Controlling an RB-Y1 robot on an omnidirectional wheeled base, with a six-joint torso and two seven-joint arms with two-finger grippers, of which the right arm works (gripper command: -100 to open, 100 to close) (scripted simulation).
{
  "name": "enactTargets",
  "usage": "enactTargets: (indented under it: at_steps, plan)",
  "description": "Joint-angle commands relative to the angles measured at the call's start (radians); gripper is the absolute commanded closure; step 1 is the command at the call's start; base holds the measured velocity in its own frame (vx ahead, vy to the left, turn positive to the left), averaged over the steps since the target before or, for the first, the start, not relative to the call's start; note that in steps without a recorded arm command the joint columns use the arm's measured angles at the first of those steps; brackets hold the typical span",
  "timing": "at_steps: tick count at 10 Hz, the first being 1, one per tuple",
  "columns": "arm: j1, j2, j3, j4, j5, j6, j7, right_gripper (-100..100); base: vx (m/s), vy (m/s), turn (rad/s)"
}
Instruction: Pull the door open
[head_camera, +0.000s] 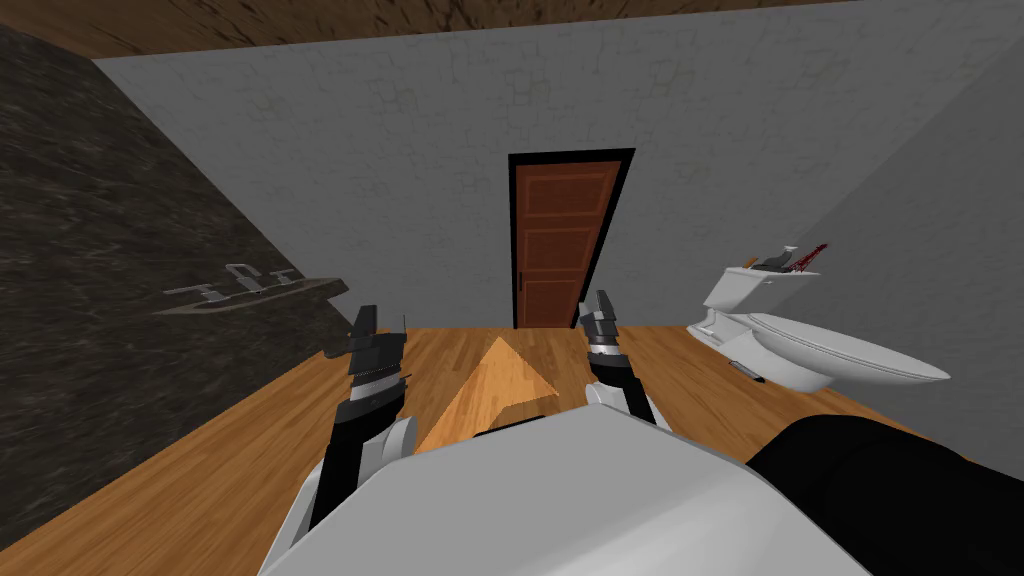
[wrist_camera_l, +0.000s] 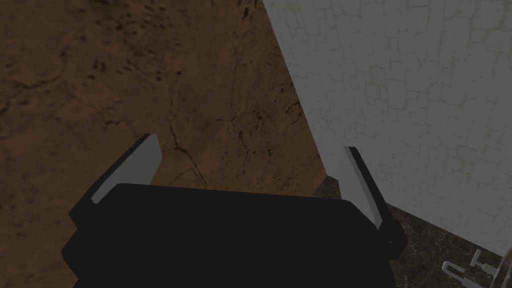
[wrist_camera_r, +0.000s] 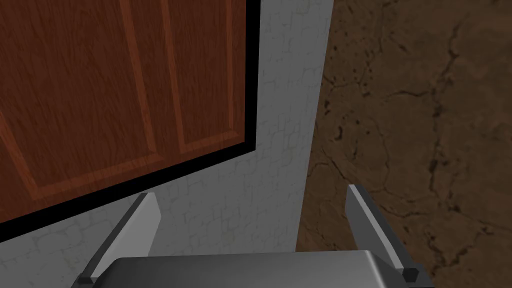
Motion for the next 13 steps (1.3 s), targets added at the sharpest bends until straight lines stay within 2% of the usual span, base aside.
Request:
enactTargets:
  at_steps: [1,6,13]
  plan:
    - [-0.01,-0.011,0.003,0.029,-0.02,-0.01,-0.023,-100,0.064,-0.073,0.064]
    - [-0.05,-0.046,0.015,0.143,-0.101,-0.048,-0.114,-100,0.124,-0.004,0.091]
    - [-0.092,-0.074,0.027,0.265,-0.187,-0.089,-0.212,-100,0.088,-0.015,0.067]
